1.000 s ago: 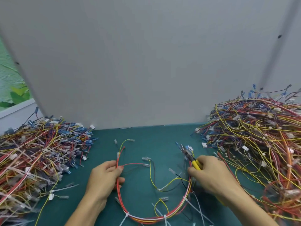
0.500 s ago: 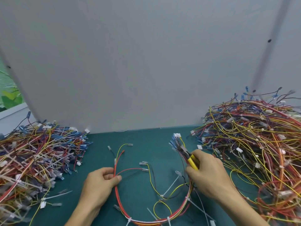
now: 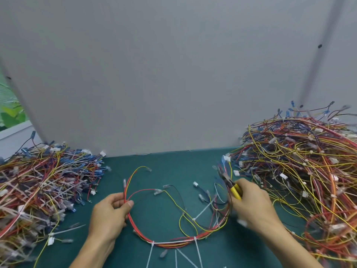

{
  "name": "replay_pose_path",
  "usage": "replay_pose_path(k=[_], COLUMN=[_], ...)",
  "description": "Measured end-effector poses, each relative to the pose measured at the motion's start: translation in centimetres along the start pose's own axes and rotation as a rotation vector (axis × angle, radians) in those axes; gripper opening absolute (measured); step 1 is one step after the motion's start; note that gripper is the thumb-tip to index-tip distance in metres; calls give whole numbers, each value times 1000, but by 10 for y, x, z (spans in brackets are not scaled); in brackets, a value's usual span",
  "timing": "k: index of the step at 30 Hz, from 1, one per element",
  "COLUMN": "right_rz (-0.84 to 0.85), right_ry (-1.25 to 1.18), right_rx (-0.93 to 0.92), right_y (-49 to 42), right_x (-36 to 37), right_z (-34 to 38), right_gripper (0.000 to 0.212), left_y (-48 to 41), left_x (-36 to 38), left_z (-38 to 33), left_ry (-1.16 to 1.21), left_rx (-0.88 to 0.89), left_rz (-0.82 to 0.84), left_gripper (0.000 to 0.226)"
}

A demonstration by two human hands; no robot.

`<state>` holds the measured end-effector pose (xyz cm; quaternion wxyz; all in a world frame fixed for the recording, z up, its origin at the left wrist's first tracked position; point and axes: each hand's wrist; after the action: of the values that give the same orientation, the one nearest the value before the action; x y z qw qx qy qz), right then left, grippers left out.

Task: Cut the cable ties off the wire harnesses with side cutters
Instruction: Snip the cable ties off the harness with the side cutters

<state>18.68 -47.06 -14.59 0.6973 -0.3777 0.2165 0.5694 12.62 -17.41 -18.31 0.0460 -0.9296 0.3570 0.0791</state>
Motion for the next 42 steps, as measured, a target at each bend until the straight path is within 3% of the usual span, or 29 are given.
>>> replay_pose_path(k=[3,8,17,22,29,32,34,38,42], right_rz=[31,59,150,173,194,191,199,203,128], right_ry=[169,255,263,236,224,220,230,267,319], right_rx=[13,53,56,86,113,119,125,112,51], right_y=[-1,-2,-1,-1,-2,-2,-2,-2,0], right_x=[1,3,6,5,3,1,1,1,-1], right_z=[-6,-12,-10,-9,-11,-11,-11,-13,-11], right_gripper=[18,23,19,22,26,28,30,33,35], left_y=[-1,0,1,-1,-2,4,11,41,70], left_x=[0,-1,-7,-13,-15,-16,-13,8,31], left_z=[0,0,-6,-6,-6,-11,-16,-32,-34], left_ry=[-13,-27,63,-57,-566,-817,-788,-574,-482], left_rx=[-8,-22,-163,-158,55,218,411,839,892], left_rz=[5,3,30,29,-59,-88,-77,210,655], left_gripper=[21,18,23,22,49,47,33,13,19])
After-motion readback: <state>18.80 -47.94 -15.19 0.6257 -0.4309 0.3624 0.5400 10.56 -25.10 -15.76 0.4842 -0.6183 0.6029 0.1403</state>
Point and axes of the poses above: each hand's wrist, its own y-axis away from the middle knuckle, its own x-axis out of the palm, z = x × y, and after that the axes turned 8 degrees about -z, right-handed
